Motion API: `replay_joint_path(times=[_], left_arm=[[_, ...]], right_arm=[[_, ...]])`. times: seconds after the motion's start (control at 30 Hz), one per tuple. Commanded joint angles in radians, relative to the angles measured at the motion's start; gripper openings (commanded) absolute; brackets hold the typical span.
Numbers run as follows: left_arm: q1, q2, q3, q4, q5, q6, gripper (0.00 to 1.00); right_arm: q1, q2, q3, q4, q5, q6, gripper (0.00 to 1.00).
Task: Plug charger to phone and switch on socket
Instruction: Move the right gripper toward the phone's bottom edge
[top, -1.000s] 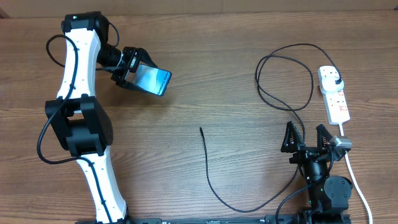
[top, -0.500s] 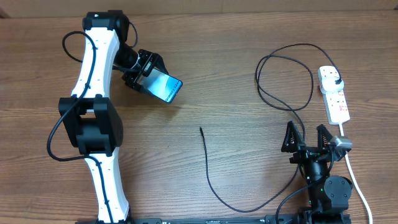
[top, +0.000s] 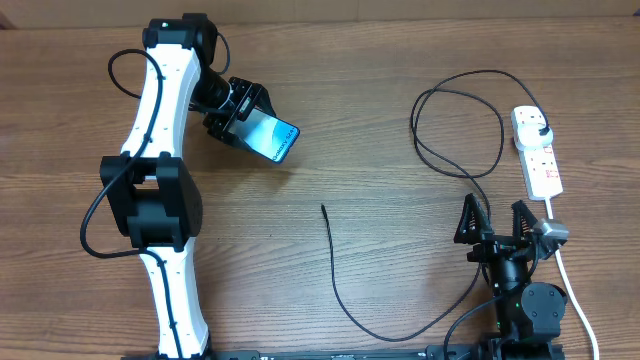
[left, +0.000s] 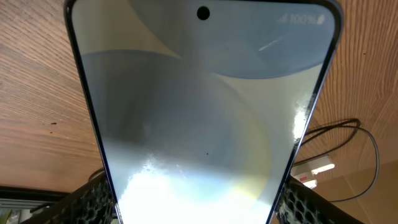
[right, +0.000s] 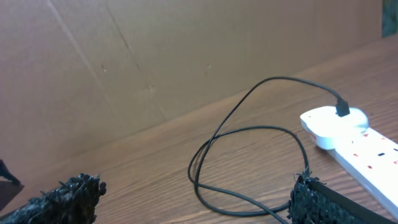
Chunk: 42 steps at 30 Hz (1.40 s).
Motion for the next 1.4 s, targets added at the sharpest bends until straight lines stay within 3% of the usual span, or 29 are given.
replay_joint_path(times=[0.0, 0.1, 0.23, 0.37, 0.5, 0.57, 0.67, 0.87, 1.03, 1.37], left_arm=[[-0.010, -0.001, 0.030, -0.002, 0.007, -0.021, 0.04], [-0.010, -0.001, 0.030, -0.002, 0.007, -0.021, 0.04], [-0.010, -0.001, 0.030, 0.001, 0.007, -0.022, 0.04], [-0.010, -0.001, 0.030, 0.001, 0.006, -0.021, 0.04], [-0.011, -0.001, 0.030, 0.001, 0.006, -0.022, 0.04], [-0.013, -0.001, 0.030, 0.000, 0.006, -0.022, 0.04], [-0.014, -0.001, 0.030, 0.001, 0.006, -0.022, 0.04], [-0.016, -0.001, 0.030, 0.000, 0.005, -0.037, 0.04], [-0.042, -0.001, 0.030, 0.001, -0.016, -0.119, 0.04], [-0.122, -0.001, 0.029, 0.051, -0.111, -0.291, 0.04]], right_arm=[[0.005, -0.003, 0.070, -0.055, -0.017, 0.037, 1.00], [0.005, 0.043, 0.189, -0.167, -0.017, 0.033, 1.00], [0.005, 0.240, 0.410, -0.271, -0.046, -0.042, 1.00], [0.005, 0.554, 0.651, -0.386, -0.147, -0.055, 1.00], [0.005, 0.910, 0.859, -0.437, -0.368, -0.055, 1.00], [0.006, 1.143, 0.969, -0.428, -0.601, -0.048, 1.00], [0.006, 1.358, 1.033, -0.338, -0.844, 0.042, 1.00], [0.009, 1.698, 1.037, -0.152, -1.128, 0.261, 1.00], [0.036, 1.815, 1.036, -0.100, -1.165, 0.261, 1.00], [0.092, 1.815, 1.036, -0.087, -1.148, 0.284, 1.00]])
